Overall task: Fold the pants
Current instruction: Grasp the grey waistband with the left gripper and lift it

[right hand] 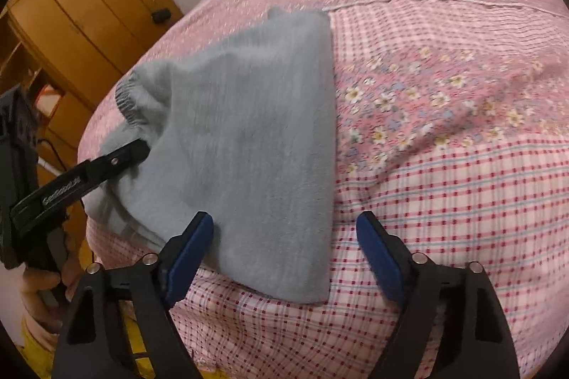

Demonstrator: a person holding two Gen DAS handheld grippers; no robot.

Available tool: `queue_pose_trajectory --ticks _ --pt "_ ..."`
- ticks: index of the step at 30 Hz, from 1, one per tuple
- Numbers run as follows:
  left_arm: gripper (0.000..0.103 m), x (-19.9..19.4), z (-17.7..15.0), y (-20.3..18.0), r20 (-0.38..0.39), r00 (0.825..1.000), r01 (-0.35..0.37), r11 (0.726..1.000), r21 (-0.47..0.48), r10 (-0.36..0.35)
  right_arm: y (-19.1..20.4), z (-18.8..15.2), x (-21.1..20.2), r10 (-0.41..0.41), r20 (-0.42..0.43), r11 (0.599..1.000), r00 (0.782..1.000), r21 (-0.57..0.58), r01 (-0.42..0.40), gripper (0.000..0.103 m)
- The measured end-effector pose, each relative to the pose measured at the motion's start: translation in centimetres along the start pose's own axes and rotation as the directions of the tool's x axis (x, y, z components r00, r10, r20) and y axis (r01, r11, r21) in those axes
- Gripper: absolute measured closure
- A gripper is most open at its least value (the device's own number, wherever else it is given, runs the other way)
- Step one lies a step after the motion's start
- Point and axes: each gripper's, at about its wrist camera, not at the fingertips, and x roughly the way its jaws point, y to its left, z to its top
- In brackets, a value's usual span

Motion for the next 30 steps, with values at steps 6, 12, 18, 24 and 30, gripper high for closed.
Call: queue_pose_trajectory --ticks 6,12,18,24,30 --pt "0.082 -2.9 0.6 -0.6 0.073 0.997 -0.001 0.998 0.071 -0.005 0.2 1.1 -1.7 -0.026 0.066 1.000 0.997 -0.008 0.026 0.020" --pt "0.082 -6.2 1.8 -0.7 0.148 0.989 -0.028 0.993 0.116 0.010 0.5 0.9 -3.3 -0.023 0.110 0.999 0.994 -0.027 0.026 0.020" --pt "0.083 -8.5 2.3 1.3 0.192 0.979 -0.095 0.990 0.105 0.074 1.5 0.2 -3.7 -0.017 0.114 0.999 0.993 -0.042 0.022 0.020" --pt "0.083 -10.8 3.6 4.9 0.217 0.972 -0.101 0.993 0.065 0.085 3.1 0.6 -2.8 -0.017 0.094 0.997 0.995 -0.070 0.023 0.020" --pt "0.083 -12.6 4.2 7.7 0.253 0.958 -0.151 0.988 0.028 0.139 4.4 0.7 -2.0 -0.029 0.083 0.992 0.996 -0.119 0.038 0.020"
